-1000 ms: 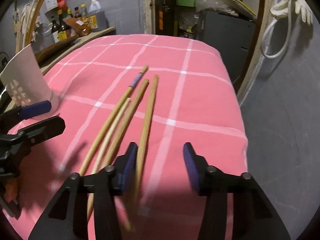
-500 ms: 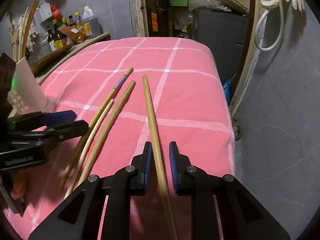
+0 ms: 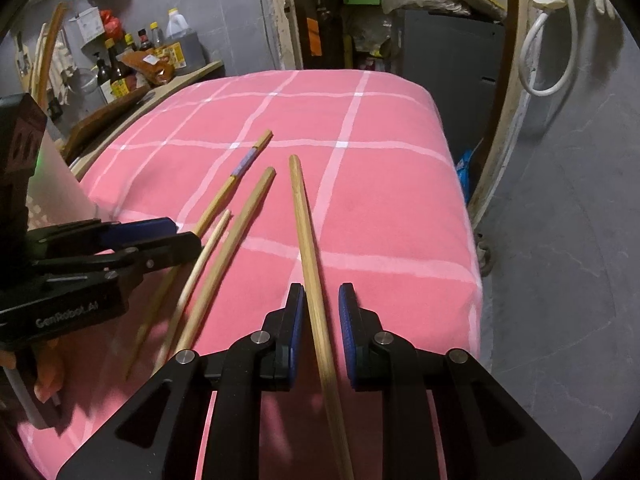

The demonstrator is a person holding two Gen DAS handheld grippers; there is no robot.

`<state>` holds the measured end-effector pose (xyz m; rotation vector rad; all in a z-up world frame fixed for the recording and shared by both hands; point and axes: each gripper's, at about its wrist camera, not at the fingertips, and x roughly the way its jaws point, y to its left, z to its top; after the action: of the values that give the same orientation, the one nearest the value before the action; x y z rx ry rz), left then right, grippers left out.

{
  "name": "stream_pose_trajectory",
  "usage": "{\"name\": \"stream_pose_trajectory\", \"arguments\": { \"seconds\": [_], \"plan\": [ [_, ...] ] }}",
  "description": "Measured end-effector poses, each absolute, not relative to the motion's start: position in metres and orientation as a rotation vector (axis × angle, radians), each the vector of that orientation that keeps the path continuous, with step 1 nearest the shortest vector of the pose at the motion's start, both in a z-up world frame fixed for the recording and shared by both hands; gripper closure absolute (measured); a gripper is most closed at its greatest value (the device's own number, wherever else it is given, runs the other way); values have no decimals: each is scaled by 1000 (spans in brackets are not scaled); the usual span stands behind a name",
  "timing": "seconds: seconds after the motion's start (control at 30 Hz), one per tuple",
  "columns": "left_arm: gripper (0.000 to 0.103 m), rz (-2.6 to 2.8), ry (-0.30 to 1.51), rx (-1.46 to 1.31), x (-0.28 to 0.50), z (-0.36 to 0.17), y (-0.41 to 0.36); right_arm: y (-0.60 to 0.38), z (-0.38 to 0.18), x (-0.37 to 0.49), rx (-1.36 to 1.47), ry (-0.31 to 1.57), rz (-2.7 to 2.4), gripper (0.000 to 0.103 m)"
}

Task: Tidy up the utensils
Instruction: 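Close the right gripper on a plain chopstick while the left gripper closes on a purple-banded chopstick, then lift both held chopsticks and carry them over the white caddy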

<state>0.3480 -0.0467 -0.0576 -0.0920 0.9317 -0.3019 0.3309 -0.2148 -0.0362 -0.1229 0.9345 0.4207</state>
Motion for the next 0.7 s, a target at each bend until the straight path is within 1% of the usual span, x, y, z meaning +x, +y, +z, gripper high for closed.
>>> {"name": "stream_pose_trajectory", "arguments": {
  "seconds": [0.13, 0.2, 0.3, 0.37, 0.4, 0.43, 0.5, 0.6, 0.7],
  "plan": [
    [72, -313, 941, -100, 358, -57, -48, -210, -37, 347, -122, 963, 432, 86],
    [83, -310, 941, -90, 360, -57, -49, -207, -36, 352, -119, 972, 439, 86],
    [90, -324, 949, -89, 363, -57, -52, -202, -36, 357, -129, 982, 450, 87],
    [93, -334, 955, -90, 365, -58, -54, -200, -36, 360, -127, 989, 458, 88],
    [94, -341, 961, -88, 366, -58, -55, -199, -36, 361, -128, 991, 459, 91],
    [94, -345, 967, -83, 367, -57, -56, -198, -36, 362, -133, 992, 461, 95],
    [95, -353, 977, -88, 369, -58, -56, -197, -35, 364, -110, 997, 477, 97],
    [99, -355, 996, -118, 372, -57, -53, -200, -34, 363, -59, 998, 487, 97],
    [99, -357, 993, -138, 367, -56, -50, -205, -34, 358, 0, 981, 487, 97]
  ]
}}
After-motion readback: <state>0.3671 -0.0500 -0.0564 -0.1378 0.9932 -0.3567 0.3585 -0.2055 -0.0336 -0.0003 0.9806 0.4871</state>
